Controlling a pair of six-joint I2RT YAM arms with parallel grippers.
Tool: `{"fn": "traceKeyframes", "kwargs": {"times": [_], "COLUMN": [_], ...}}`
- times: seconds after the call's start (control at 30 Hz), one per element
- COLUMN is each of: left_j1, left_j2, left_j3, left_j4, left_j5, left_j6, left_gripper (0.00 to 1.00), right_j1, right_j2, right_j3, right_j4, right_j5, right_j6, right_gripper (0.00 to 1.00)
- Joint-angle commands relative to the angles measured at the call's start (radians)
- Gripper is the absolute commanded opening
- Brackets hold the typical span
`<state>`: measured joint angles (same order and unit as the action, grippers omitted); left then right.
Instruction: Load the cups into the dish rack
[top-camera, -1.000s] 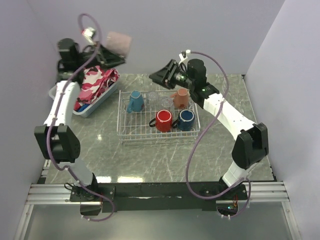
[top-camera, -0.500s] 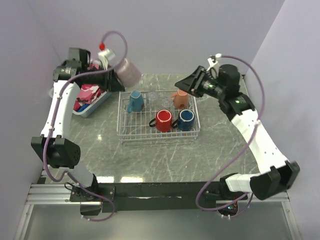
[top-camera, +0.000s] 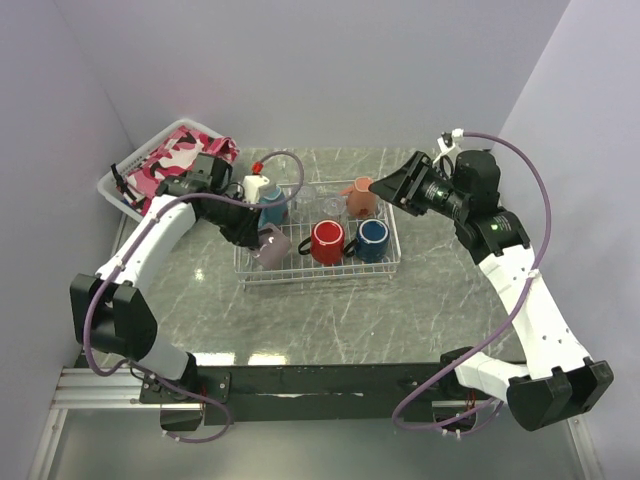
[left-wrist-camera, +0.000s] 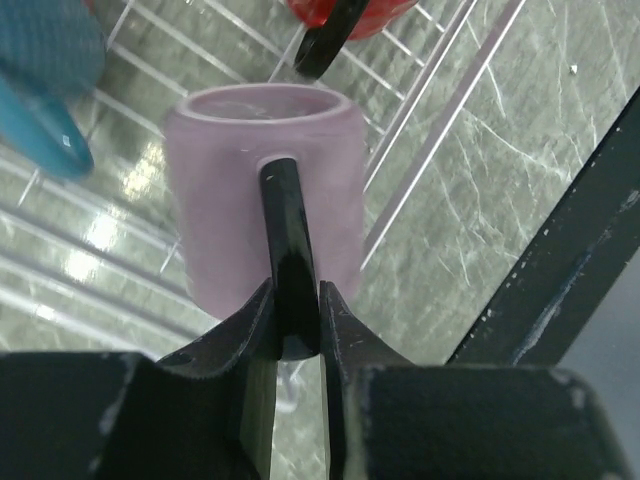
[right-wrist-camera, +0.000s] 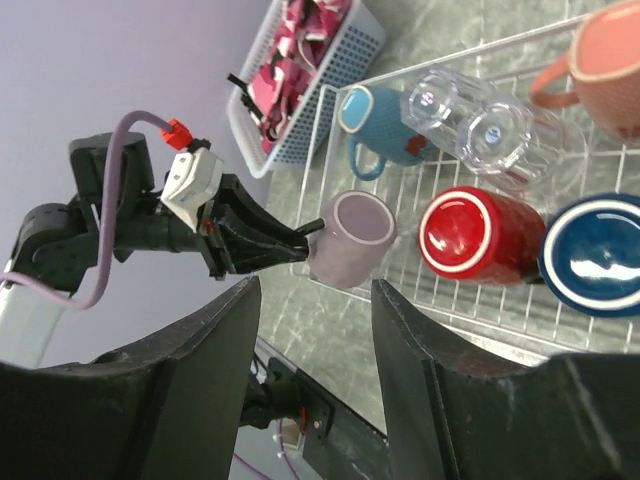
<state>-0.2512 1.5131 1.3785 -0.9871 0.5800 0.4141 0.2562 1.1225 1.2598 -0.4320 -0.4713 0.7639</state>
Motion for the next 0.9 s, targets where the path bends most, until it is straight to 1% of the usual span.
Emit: {"fn": "traceKeyframes", "kwargs": {"times": [0.0, 0.2, 0.23, 0.4, 0.43, 0.5, 0.53, 0.57, 0.67, 0.73, 0.87], "left_j1": [-0.036, -0.036, -0.036, -0.036, -0.036, -0.033, -0.033, -0.034, -0.04, -0.04, -0.043], "left_j2": [-0.031, -0.001, 0.001, 0.012, 0.003, -0.042, -0.054, -0.062, -0.038, -0.024, -0.013], "left_j3": [-0.021, -0.045, -0.053, -0.068, -0.078, -0.128, -0.148, -0.173, -0.156, -0.159, -0.167], "left_j4": [0.138, 0.179, 0.204, 0.28, 0.298, 0.398, 0.438, 0.512, 0.565, 0.632, 0.709], "left_j5": [0.0, -0.023, -0.028, -0.005, 0.004, 0.014, 0.017, 0.029, 0.05, 0.066, 0.103], "left_j6": [0.008, 0.017, 0.015, -0.029, -0.046, -0.073, -0.118, -0.15, -0.231, -0.282, -0.356], "left_gripper": [0.01, 0.01, 0.01, 0.01, 0.01, 0.01, 0.01, 0.01, 0.01, 0.01, 0.01], "right_j1": [-0.009, -0.018, -0.018, -0.021, -0.02, -0.021, -0.021, -0.021, -0.02, -0.02, -0.02], "right_j2": [-0.021, -0.044, -0.046, -0.047, -0.047, -0.044, -0.043, -0.038, -0.036, -0.035, -0.038], "right_j3": [0.003, -0.016, -0.017, -0.034, -0.036, -0.031, -0.028, -0.031, -0.046, -0.057, -0.054], "right_j4": [-0.005, -0.007, -0.008, -0.007, -0.007, -0.019, -0.024, -0.025, -0.016, -0.011, -0.039], "right_j5": [0.013, 0.017, 0.017, 0.008, 0.007, 0.011, 0.011, 0.011, 0.003, 0.0, 0.01], "right_j6": [-0.026, -0.028, -0.029, -0.025, -0.028, -0.038, -0.044, -0.044, -0.04, -0.035, -0.051], "right_gripper": [0.56, 0.56, 0.56, 0.54, 0.54, 0.54, 0.54, 0.54, 0.54, 0.53, 0.52]}}
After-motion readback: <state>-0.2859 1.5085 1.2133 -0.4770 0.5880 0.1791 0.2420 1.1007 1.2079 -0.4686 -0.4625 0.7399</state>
